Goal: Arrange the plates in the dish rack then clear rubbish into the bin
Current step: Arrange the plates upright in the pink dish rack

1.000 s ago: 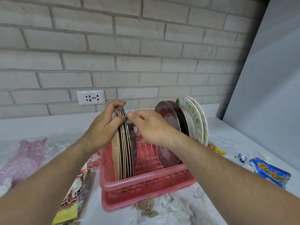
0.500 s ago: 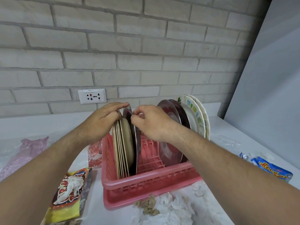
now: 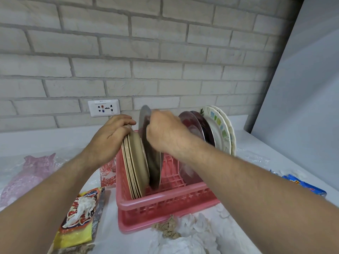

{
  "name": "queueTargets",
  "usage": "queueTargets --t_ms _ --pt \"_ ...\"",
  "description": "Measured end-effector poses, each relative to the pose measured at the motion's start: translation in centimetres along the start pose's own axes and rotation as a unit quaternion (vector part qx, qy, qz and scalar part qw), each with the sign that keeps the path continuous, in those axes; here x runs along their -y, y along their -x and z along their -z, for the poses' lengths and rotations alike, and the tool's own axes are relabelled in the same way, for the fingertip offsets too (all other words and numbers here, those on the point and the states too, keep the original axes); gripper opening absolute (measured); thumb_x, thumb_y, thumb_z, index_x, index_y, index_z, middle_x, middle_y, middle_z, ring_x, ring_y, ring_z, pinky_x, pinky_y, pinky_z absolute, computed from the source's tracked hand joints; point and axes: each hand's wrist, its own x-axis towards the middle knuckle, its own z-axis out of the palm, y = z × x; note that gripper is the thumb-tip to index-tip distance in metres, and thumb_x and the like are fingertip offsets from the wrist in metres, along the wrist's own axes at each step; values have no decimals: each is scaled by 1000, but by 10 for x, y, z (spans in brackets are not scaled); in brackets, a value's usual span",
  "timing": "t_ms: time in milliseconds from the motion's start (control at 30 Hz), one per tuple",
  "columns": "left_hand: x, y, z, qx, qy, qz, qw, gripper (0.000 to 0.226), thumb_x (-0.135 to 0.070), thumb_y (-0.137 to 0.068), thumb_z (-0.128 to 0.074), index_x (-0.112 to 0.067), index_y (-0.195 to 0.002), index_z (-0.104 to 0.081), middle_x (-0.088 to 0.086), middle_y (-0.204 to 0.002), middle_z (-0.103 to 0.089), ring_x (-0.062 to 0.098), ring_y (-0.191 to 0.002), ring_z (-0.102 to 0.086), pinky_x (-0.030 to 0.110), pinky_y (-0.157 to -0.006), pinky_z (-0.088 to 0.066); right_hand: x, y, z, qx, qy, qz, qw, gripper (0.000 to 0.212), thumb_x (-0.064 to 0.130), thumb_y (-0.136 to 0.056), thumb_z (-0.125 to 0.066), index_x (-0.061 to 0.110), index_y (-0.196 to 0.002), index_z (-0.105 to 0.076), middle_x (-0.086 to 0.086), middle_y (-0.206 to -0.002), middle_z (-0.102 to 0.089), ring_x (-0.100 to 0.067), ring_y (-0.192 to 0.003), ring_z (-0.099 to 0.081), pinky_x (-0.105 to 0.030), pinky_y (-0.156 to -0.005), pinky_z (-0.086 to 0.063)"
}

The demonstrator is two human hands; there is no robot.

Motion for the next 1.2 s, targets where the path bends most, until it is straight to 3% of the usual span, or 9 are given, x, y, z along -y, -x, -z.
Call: queueTargets --t_ms 100,267,500,633,733,800,900,1033,1200 --pt "-1 -1 0 -5 6 6 1000 32 -32 -83 -40 -29 -106 -63 -20 -114 -56 -9 -111 -46 17 -93 -33 0 -10 33 -50 54 19 997 14 4 -90 -49 17 -91 -43 -3 -77 -50 -17 -62 -52 -25 -44 -41" --pt "3 1 0 -16 21 47 999 29 -42 -82 -42 -38 -108 -55 -18 -106 -59 -8 -96 -51 24 -79 -38 -23 -15 68 -100 137 -11 985 15 6 -91 -49 18 -88 -42 0 -71 -43 -14 -55 -45 -22 -42 -32" --pt "-3 0 -6 -13 18 50 998 28 -43 -82 -42 -37 -106 -56 -18 -112 -59 -8 -96 -50 22 -80 -40 -56 4 31 -53 160 -50 984 21 12 -95 -54 12 -116 -50 -2 -78 -50 -17 -65 -51 -26 -49 -38" --pt "-7 -3 -9 -15 17 45 999 32 -42 -82 -42 -34 -109 -56 -25 -118 -55 -13 -103 -47 20 -81 -37 -65 2 5 -66 215 -13 974 35 9 -93 -52 10 -127 -46 -9 -111 -59 -24 -95 -59 -26 -74 -32" --pt "-8 -4 -13 -11 21 40 999 33 -42 -83 -42 -32 -111 -56 -26 -119 -54 -13 -107 -46 19 -83 -36 -70 -4 -7 -54 190 -43 979 37 3 -86 -55 9 -122 -46 -11 -104 -60 -16 -65 -47 -25 -74 -29" --pt "-8 -5 -15 -7 24 38 999 32 -42 -83 -42 -33 -111 -56 -27 -120 -54 -14 -108 -45 18 -84 -35 -73 -7 -11 -47 191 -30 980 57 -7 -77 -55 7 -129 -38 -11 -95 -61 -12 -51 -29 -21 -56 -35" --pt "-9 -7 -18 -3 26 37 999 32 -42 -83 -42 -34 -110 -56 -28 -120 -54 -16 -108 -45 17 -84 -35 -76 -10 -12 -52 242 -1 969 91 -13 -64 -60 6 -143 -21 -11 -83 -55 -13 -50 -23 -22 -45 -16" --pt "-9 -8 -21 -3 33 36 999 31 -43 -83 -42 -34 -109 -56 -27 -117 -55 -13 -101 -48 18 -82 -37 -73 -5 -4 -61 278 -9 959 71 -11 -68 -59 2 -134 -35 -4 -67 -39 -12 -50 -19 -23 -45 -14" --pt "-9 -8 -19 -2 28 35 999 33 -42 -82 -42 -35 -110 -57 -30 -118 -54 -17 -104 -46 17 -82 -34 -82 5 4 -70 305 9 950 70 -16 -75 -51 -7 -140 -28 -17 -89 -66 -21 -46 -34 -28 -39 -19"
